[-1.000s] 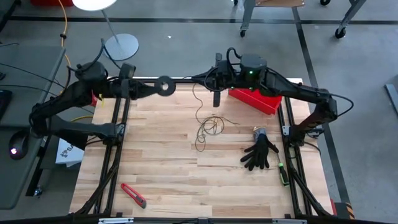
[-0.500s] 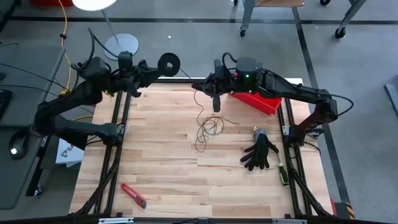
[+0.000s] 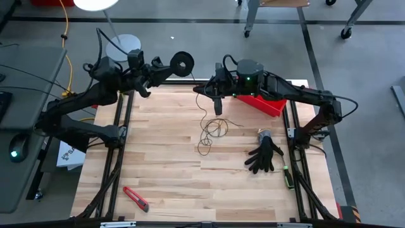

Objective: Coil cords
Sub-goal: Coil the black wire on the spool

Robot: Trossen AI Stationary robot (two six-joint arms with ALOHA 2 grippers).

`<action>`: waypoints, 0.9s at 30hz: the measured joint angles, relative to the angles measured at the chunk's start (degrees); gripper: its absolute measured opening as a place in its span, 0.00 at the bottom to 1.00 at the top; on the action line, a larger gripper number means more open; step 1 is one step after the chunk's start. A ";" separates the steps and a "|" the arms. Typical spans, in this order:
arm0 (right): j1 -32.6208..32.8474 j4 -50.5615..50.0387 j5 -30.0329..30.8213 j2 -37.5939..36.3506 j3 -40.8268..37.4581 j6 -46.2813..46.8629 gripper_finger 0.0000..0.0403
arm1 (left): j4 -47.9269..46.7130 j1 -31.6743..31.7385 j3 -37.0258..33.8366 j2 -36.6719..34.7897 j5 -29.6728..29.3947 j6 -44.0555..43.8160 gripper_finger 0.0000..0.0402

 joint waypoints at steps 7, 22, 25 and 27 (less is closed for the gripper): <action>0.06 -2.22 2.69 0.22 -0.17 0.04 0.13 | 7.44 0.03 0.20 1.37 -0.33 0.46 0.00; 0.02 -3.66 6.43 1.78 -0.15 2.73 0.26 | 9.08 0.00 0.13 1.74 -0.67 1.83 0.00; 0.02 -3.59 6.73 3.05 -0.15 3.08 0.26 | 9.03 0.01 0.13 1.75 -1.00 1.91 0.00; 0.02 -3.21 5.90 3.58 -0.15 4.00 0.26 | 9.00 0.01 0.11 1.76 -1.03 1.92 0.00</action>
